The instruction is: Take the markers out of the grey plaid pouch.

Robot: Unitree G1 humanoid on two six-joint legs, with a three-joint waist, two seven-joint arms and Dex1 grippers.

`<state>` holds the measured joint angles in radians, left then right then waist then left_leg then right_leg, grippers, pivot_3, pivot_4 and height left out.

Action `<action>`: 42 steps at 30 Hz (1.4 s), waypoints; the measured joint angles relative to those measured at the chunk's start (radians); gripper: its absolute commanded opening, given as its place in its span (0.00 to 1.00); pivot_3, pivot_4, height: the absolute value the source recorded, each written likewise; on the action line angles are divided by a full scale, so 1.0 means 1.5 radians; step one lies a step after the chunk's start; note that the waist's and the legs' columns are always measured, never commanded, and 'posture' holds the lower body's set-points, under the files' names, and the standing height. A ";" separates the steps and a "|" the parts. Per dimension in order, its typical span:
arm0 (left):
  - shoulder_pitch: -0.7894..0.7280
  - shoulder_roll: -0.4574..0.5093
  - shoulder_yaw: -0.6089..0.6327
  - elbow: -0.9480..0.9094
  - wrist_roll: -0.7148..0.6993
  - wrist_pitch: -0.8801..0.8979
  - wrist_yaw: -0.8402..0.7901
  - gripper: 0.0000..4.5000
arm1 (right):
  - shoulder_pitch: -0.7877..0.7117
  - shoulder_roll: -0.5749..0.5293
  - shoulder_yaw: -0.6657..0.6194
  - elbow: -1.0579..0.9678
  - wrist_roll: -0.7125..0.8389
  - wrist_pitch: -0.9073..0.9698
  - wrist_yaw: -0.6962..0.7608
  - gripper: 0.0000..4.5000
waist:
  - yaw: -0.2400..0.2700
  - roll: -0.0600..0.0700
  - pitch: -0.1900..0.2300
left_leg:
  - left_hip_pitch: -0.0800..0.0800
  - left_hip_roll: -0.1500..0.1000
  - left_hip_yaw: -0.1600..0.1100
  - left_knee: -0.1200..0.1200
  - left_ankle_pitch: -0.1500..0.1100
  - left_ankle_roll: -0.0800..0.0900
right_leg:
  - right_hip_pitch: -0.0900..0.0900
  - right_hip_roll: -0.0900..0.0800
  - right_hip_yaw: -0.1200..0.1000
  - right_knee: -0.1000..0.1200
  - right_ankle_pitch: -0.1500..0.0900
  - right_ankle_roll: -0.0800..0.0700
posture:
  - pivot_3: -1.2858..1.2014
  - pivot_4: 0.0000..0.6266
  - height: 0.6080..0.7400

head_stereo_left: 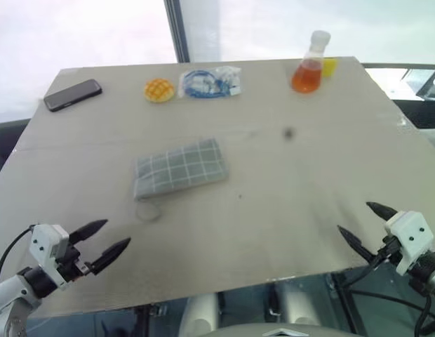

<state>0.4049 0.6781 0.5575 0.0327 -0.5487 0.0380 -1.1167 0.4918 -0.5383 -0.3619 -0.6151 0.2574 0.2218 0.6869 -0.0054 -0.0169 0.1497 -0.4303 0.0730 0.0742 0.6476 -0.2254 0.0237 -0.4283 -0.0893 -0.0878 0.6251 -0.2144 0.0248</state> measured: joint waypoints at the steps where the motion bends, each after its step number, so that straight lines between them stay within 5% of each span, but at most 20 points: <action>1: 0.000 0.000 0.000 0.000 0.000 0.000 0.000 0.98 | 0.000 0.000 0.000 0.000 0.000 0.000 0.000 0.99 | 0.000 0.000 0.000 | 0.000 0.000 0.000 0.000 0.000 0.000 | 0.000 0.001 0.000 0.000 0.000 0.000 | 0.52 0.24 1.00; 8: -0.143 0.017 -0.030 0.127 0.074 -0.141 -0.002 0.98 | -0.143 -0.014 0.092 0.000 0.026 0.015 0.016 0.99 | 0.006 0.000 0.000 | 0.001 0.001 -0.002 0.001 0.001 0.000 | 0.000 0.007 -0.001 0.002 0.000 0.000 | 0.52 0.24 1.00; 20: -0.535 0.174 -0.188 0.669 0.315 -0.748 -0.061 0.98 | -0.422 -0.045 0.321 0.000 0.094 0.056 0.137 0.99 | 0.019 -0.002 -0.001 | -0.002 0.000 0.001 0.003 0.000 0.001 | 0.000 0.006 -0.001 0.001 0.003 -0.003 | 0.52 0.24 1.00; 24: -0.627 0.185 -0.265 0.740 0.419 -0.860 -0.015 0.98 | -0.449 -0.038 0.334 0.006 0.093 0.065 0.130 0.99 | 0.017 -0.003 -0.001 | -0.001 0.000 0.001 0.003 0.000 0.001 | 0.000 0.006 0.000 0.002 0.004 -0.001 | 0.52 0.24 1.00; 29: -0.733 0.186 -0.369 0.776 0.655 -0.937 0.209 0.98 | -0.458 -0.033 0.334 0.006 0.087 0.070 0.104 0.99 | 0.016 -0.003 -0.001 | 0.000 0.000 0.001 0.004 0.001 0.001 | 0.000 0.007 0.000 0.005 0.003 0.002 | 0.52 0.24 1.00; 32: -0.762 0.184 -0.426 0.782 0.747 -0.948 0.333 0.80 | -0.458 -0.034 0.333 0.002 0.083 0.073 0.090 1.00 | 0.015 -0.003 -0.001 | 0.001 0.000 0.002 0.004 0.001 0.001 | 0.000 0.006 0.002 0.006 0.003 0.002 | 0.52 0.24 1.00; 40: -0.788 0.116 -0.513 0.808 0.705 -1.026 0.373 0.01 | -0.443 -0.046 0.308 -0.021 0.081 0.091 0.058 1.00 | 0.014 -0.003 -0.001 | 0.000 0.000 0.003 0.005 0.001 0.001 | -0.001 0.006 0.002 0.007 0.003 0.001 | 0.52 0.24 1.00; 42: -0.788 0.105 -0.523 0.807 0.661 -1.032 0.369 0.01 | -0.443 -0.045 0.308 -0.025 0.081 0.097 0.052 1.00 | 0.013 -0.003 -0.001 | 0.001 0.000 0.003 0.005 0.001 0.001 | -0.001 0.006 0.002 0.008 0.003 0.001 | 0.52 0.24 1.00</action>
<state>-0.7776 0.8357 -0.2269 1.2429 0.4433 -1.5098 -0.5630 -0.1720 -0.6064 0.1000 -0.6528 0.3796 0.3674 0.7643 0.0145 -0.0211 0.1488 -0.4291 0.0735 0.0781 0.6555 -0.2244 0.0252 -0.4292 -0.0798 -0.0846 0.6373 -0.2097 0.0262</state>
